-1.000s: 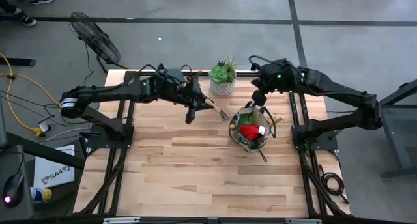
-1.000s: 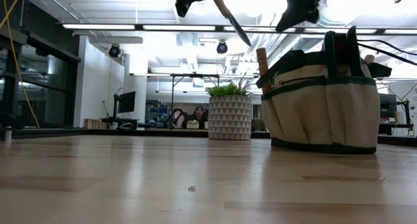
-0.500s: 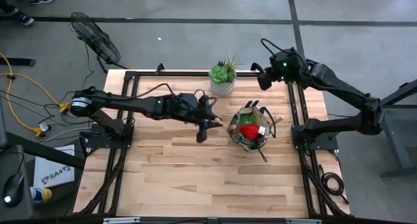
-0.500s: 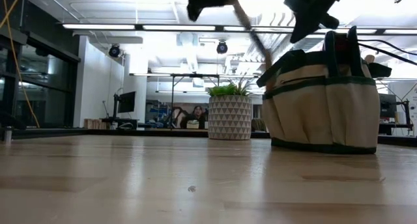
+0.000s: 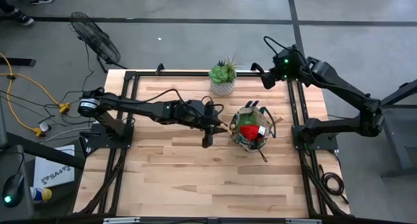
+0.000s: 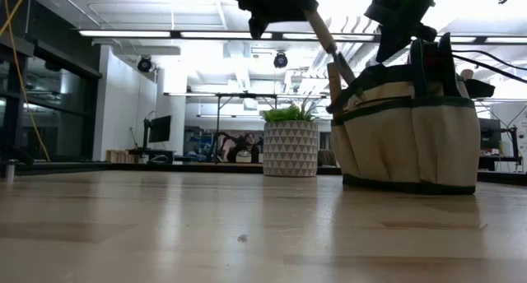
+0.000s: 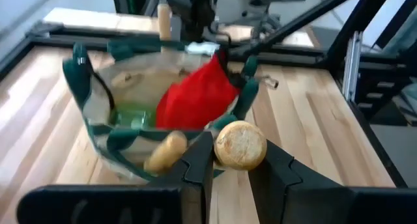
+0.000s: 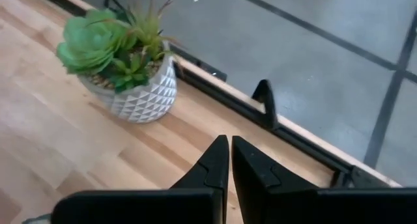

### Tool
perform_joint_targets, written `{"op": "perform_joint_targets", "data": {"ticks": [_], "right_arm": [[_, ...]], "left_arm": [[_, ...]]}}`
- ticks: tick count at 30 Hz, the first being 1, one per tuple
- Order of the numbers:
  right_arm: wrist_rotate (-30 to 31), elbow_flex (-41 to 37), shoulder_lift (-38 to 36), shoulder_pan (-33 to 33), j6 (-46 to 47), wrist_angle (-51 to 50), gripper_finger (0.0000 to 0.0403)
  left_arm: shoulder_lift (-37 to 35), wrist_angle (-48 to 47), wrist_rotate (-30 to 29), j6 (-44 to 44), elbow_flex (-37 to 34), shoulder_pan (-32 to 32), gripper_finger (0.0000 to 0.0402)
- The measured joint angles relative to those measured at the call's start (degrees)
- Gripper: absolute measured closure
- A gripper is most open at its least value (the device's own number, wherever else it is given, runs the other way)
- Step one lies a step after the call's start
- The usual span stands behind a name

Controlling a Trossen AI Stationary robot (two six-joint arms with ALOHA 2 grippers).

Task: Pick & Place Garden tools in Gardening bag
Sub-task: Put the brown trowel into the brown gardening bag

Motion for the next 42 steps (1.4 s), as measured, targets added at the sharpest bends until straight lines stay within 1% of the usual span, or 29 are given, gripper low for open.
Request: {"op": "perform_joint_targets", "data": {"ticks": [3,9,11,12,14,16,19,22,25,31,37,42], "right_arm": [[-1.43,0.00,0.00,0.03,0.05,-0.39,0.0393],[-8.68,0.00,0.00,0.05,-0.37,-1.33,0.0393],[-10.23,0.00,0.00,0.14,-0.36,-1.45,0.0393],[-10.45,0.00,-0.02,0.19,-0.31,-1.43,0.0393],[-10.56,-0.02,-0.29,0.19,0.30,-1.78,0.0393],[-11.46,-0.02,-0.98,0.48,0.77,-2.08,0.0393],[-11.66,-0.02,-2.43,0.55,0.73,-2.34,0.0393],[-11.87,-0.02,-4.61,0.56,0.88,-2.77,0.0393],[-12.00,-0.02,-7.06,0.56,1.67,-3.10,0.0393],[-11.85,-0.02,-11.37,0.54,1.85,-3.86,0.0393],[-11.72,-0.02,-13.09,0.54,4.55,-5.31,0.0393],[-11.72,-0.02,-13.18,0.56,4.58,-6.66,0.0393]], "left_arm": [[1.07,1.16,-0.66,0.46,0.12,-0.01,0.0336],[2.25,2.12,-1.14,1.74,0.10,0.00,0.0336],[3.26,3.19,-1.35,1.70,0.00,0.00,0.0336],[3.94,4.61,-1.75,1.65,0.14,0.00,0.0336],[4.22,3.82,-3.03,0.53,-0.01,0.00,0.0336],[5.00,5.01,-3.76,-0.42,0.08,0.00,0.0336],[5.49,3.67,-4.09,-1.69,-0.04,0.00,0.0336],[5.94,4.77,-4.13,-2.56,0.09,0.00,0.0336],[6.49,4.14,-4.19,-5.59,-0.01,0.00,0.0336],[7.97,6.02,-5.20,-11.58,-0.02,0.00,0.0336],[9.89,11.25,-5.42,-12.11,0.07,0.00,0.0336],[10.66,13.01,-4.42,-12.27,0.02,-0.35,0.0336]]}}
